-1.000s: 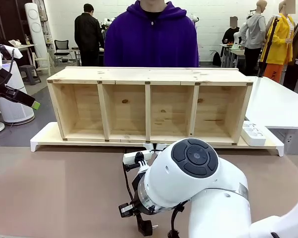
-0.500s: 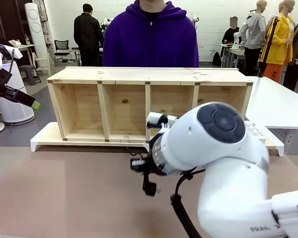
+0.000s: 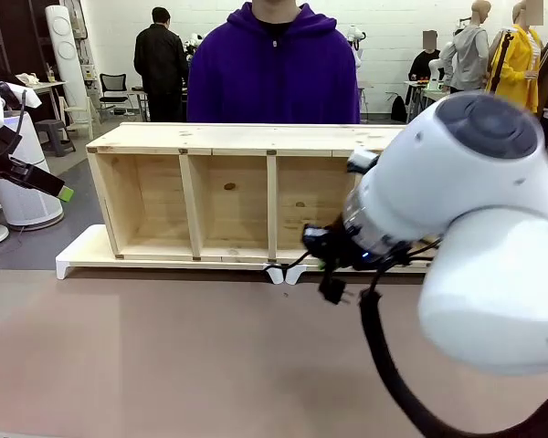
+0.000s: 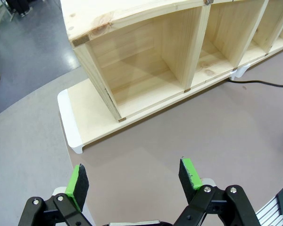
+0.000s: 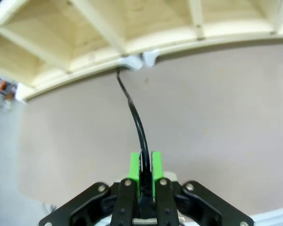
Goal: Perform cable management.
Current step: Pull the grasped Power Cable to the location of the Power Strip.
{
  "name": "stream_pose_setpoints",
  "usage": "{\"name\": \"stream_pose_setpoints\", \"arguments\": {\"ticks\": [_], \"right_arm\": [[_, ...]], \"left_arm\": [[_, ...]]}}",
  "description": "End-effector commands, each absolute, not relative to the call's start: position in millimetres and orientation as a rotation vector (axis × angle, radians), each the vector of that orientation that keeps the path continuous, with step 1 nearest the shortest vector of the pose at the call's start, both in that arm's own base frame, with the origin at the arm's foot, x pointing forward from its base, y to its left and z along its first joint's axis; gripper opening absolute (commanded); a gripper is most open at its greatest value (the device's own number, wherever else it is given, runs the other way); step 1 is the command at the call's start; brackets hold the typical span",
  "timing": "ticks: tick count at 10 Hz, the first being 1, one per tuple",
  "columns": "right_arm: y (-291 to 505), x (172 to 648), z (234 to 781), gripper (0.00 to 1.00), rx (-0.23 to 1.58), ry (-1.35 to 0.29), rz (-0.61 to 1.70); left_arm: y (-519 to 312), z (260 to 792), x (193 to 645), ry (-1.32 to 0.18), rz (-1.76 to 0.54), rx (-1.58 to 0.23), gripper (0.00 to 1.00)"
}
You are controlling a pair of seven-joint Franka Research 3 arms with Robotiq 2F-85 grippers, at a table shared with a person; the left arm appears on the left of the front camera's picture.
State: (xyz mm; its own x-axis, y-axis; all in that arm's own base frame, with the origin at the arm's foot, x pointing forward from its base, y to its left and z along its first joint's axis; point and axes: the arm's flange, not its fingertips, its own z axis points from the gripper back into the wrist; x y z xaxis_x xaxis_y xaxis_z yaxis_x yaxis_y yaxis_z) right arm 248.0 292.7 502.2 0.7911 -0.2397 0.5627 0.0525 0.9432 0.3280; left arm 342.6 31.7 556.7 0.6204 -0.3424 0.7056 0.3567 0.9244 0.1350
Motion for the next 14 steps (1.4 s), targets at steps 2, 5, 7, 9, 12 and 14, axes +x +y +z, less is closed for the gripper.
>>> {"name": "stream_pose_setpoints", "arguments": {"ticks": [2, 5, 7, 9, 12, 14], "right_arm": [[82, 123, 418, 0.13, 0.254, -0.685, -0.351], [26, 116, 426, 0.13, 0.256, -0.719, -0.492], [2, 112, 428, 0.13, 0.264, -0.745, -0.563], [102, 204, 609, 0.13, 0.246, -0.690, -0.537], [102, 204, 609, 0.13, 0.246, -0.690, -0.537], [102, 204, 609, 0.13, 0.246, -0.690, -0.537]], "left_arm": [[32, 556, 343, -0.814, -0.396, -0.025, 1.00], [32, 556, 343, -0.814, -0.396, -0.025, 1.00], [32, 556, 343, -0.814, -0.396, -0.025, 1.00], [32, 556, 343, -0.814, -0.396, -0.025, 1.00], [32, 556, 343, -0.814, -0.396, -0.025, 1.00], [32, 556, 343, -0.814, -0.396, -0.025, 1.00]]}}
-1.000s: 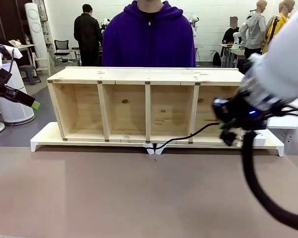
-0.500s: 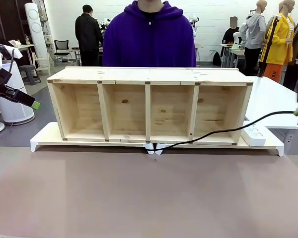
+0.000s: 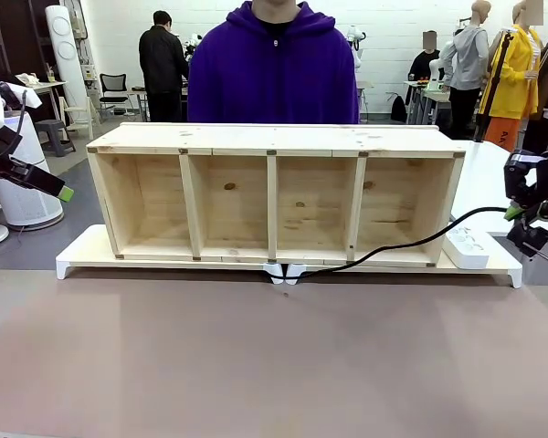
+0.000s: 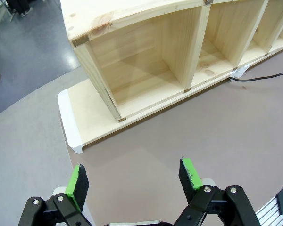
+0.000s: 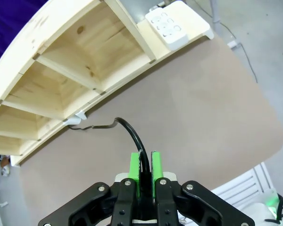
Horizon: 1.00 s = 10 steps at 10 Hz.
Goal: Perform cable management.
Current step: Pull the grasped Power Cable to the location of the Power Strip.
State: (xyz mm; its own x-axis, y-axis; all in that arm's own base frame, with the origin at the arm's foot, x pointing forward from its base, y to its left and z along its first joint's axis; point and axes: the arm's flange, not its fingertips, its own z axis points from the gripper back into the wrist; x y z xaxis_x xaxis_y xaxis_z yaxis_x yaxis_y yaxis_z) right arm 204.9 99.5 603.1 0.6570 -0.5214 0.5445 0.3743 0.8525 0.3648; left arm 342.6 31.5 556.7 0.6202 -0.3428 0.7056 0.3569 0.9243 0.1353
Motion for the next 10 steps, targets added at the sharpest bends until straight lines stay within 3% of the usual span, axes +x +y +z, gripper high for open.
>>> {"name": "stream_pose_setpoints", "arguments": {"ticks": [1, 3, 5, 8, 10], "right_arm": [[102, 204, 609, 0.13, 0.246, -0.690, -0.537], [99, 205, 604, 0.13, 0.231, -0.687, -0.514], [58, 243, 630, 0.13, 0.224, -0.701, -0.576], [23, 274, 658, 0.13, 0.117, -0.897, -0.573], [9, 292, 668, 0.13, 0.022, -0.899, -0.567]], "left_arm": [[32, 556, 343, -0.814, -0.396, -0.025, 1.00], [32, 556, 343, -0.814, -0.396, -0.025, 1.00], [32, 556, 343, -0.814, -0.396, -0.025, 1.00], [32, 556, 343, -0.814, -0.396, -0.025, 1.00], [32, 556, 343, -0.814, -0.396, -0.025, 1.00]]}}
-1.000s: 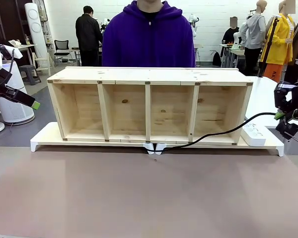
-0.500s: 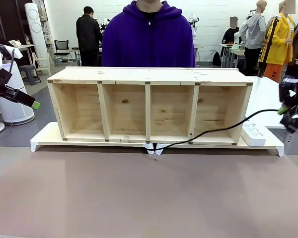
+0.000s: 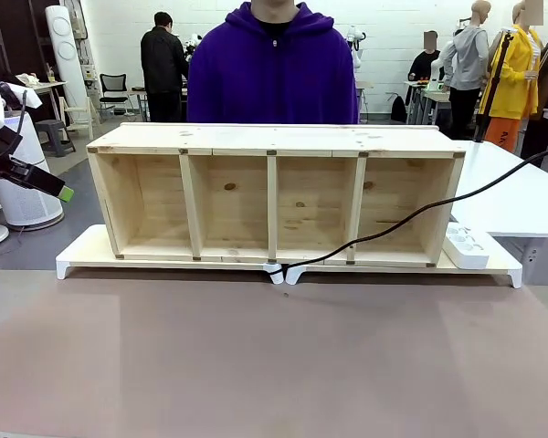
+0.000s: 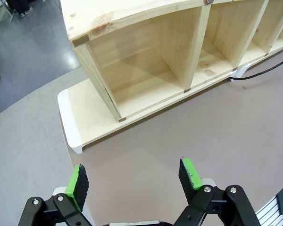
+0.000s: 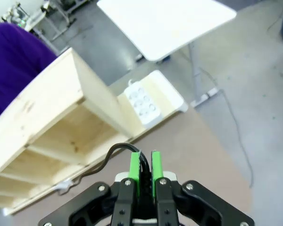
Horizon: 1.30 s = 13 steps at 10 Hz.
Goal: Perform cable management.
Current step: Pull the grasped Power Cable to the location of the Power Strip.
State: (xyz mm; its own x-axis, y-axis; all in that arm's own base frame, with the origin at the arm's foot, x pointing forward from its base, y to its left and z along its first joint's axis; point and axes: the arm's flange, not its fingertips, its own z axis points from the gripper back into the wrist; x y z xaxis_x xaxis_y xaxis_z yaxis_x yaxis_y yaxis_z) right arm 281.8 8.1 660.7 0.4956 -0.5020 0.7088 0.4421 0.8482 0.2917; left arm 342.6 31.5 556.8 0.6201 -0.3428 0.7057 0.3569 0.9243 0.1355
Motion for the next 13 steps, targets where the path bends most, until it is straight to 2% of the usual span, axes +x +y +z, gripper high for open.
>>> {"name": "stream_pose_setpoints", "arguments": {"ticks": [1, 7, 10, 11, 13], "right_arm": [[-3, 303, 676, 0.13, -0.018, -0.893, -0.550], [-27, 359, 699, 0.13, -0.084, -0.791, -0.212], [-17, 365, 700, 0.13, 0.005, -0.808, -0.290], [-18, 366, 692, 0.13, -0.095, -0.790, -0.230], [-18, 366, 692, 0.13, -0.095, -0.790, -0.230]], "left_arm": [[32, 556, 343, -0.814, -0.396, -0.025, 1.00], [32, 556, 343, -0.814, -0.396, -0.025, 1.00], [32, 556, 343, -0.814, -0.396, -0.025, 1.00], [32, 556, 343, -0.814, -0.396, -0.025, 1.00], [32, 556, 343, -0.814, -0.396, -0.025, 1.00]]}}
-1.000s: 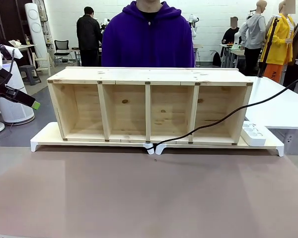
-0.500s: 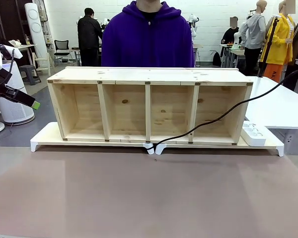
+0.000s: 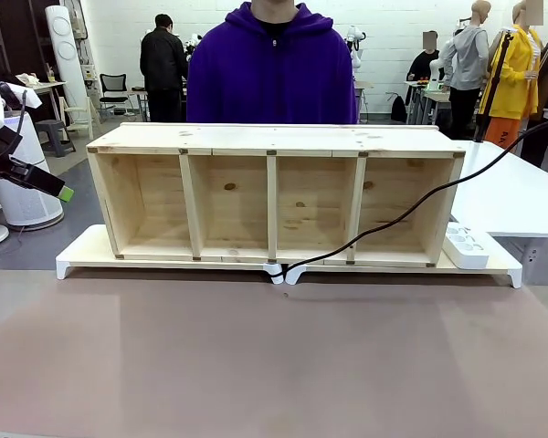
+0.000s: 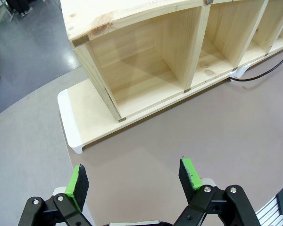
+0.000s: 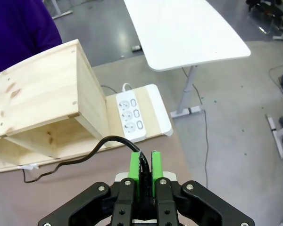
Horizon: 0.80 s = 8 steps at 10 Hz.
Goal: Perform cable management.
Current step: Pull the grasped Power Cable to the location of the Power Strip.
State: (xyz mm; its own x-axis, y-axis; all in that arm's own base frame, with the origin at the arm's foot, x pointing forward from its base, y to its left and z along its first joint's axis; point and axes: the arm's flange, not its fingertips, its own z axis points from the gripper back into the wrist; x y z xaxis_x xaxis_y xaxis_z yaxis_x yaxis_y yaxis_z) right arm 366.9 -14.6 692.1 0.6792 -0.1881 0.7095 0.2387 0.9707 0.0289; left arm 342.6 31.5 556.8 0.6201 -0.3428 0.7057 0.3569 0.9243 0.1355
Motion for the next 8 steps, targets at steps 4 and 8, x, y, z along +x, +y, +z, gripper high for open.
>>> {"name": "stream_pose_setpoints", "arguments": {"ticks": [4, 8], "right_arm": [[-22, 400, 688, 0.13, -0.076, -0.740, -0.155], [-13, 452, 698, 0.13, -0.020, -0.561, -0.087]], "left_arm": [[32, 556, 343, -0.814, -0.396, -0.025, 1.00], [32, 556, 343, -0.814, -0.396, -0.025, 1.00]]}}
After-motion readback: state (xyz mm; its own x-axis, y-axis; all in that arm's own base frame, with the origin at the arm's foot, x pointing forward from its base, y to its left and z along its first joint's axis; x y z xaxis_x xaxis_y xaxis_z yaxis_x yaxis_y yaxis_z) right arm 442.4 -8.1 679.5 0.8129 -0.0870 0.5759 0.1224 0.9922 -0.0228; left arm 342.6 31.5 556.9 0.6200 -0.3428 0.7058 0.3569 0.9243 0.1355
